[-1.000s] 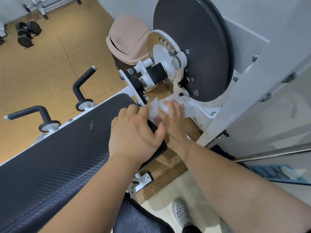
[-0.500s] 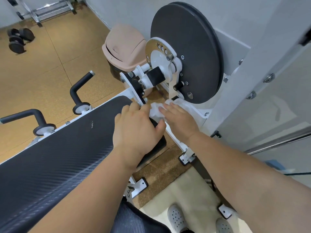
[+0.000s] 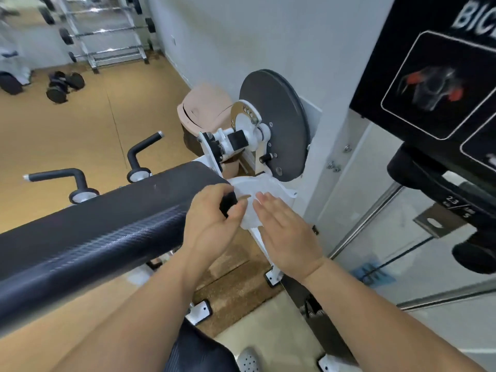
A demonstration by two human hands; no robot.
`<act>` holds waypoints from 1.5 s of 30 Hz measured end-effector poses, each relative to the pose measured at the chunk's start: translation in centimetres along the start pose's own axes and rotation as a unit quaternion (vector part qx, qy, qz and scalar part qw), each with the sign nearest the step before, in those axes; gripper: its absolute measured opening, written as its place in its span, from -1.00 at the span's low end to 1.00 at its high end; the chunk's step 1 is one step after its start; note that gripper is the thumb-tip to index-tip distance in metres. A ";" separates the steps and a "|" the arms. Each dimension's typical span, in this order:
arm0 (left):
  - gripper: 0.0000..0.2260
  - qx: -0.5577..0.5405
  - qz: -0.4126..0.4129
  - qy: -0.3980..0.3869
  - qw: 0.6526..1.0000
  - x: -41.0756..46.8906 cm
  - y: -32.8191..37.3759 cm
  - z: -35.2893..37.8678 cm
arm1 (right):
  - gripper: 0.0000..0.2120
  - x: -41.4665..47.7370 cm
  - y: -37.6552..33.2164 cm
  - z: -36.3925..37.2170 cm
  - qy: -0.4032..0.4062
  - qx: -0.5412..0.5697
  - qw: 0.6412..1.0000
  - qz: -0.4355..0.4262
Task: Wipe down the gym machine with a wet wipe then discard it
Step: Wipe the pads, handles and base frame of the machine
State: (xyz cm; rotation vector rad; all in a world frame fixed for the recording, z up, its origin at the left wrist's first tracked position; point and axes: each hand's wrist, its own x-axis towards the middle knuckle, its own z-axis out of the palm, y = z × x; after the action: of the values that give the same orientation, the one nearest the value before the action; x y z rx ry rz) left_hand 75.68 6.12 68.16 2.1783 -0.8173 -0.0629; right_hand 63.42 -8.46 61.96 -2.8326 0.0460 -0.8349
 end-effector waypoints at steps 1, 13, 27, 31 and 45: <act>-0.82 -0.065 -0.050 -0.020 0.996 -1.8 0.7 -0.1 | -0.56 -0.6 -0.9 -0.8 0.006 0.005 1.000 -0.012; -0.76 -0.240 -0.233 0.065 0.940 -20.3 2.8 -6.0 | -0.39 -11.1 -14.0 -6.1 -0.086 0.228 0.968 0.051; -0.85 -0.055 -0.138 -0.034 0.988 -33.8 -7.5 -27.0 | -0.55 -4.4 -37.6 -3.9 -0.274 0.428 0.853 0.124; -0.80 -0.068 -0.155 0.021 0.985 -37.2 -14.8 -35.0 | -0.78 -2.0 -47.9 0.2 -0.271 0.431 0.846 0.159; -0.82 -0.030 -0.183 0.239 0.953 -35.1 -27.1 -51.6 | -0.84 13.5 -63.4 3.5 -0.139 0.406 0.890 0.156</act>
State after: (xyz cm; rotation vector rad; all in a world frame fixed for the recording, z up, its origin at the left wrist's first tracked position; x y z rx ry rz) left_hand 77.75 73.55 77.19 2.1310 -0.1334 0.2442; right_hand 75.19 53.31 78.21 -2.0367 0.0842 -0.2617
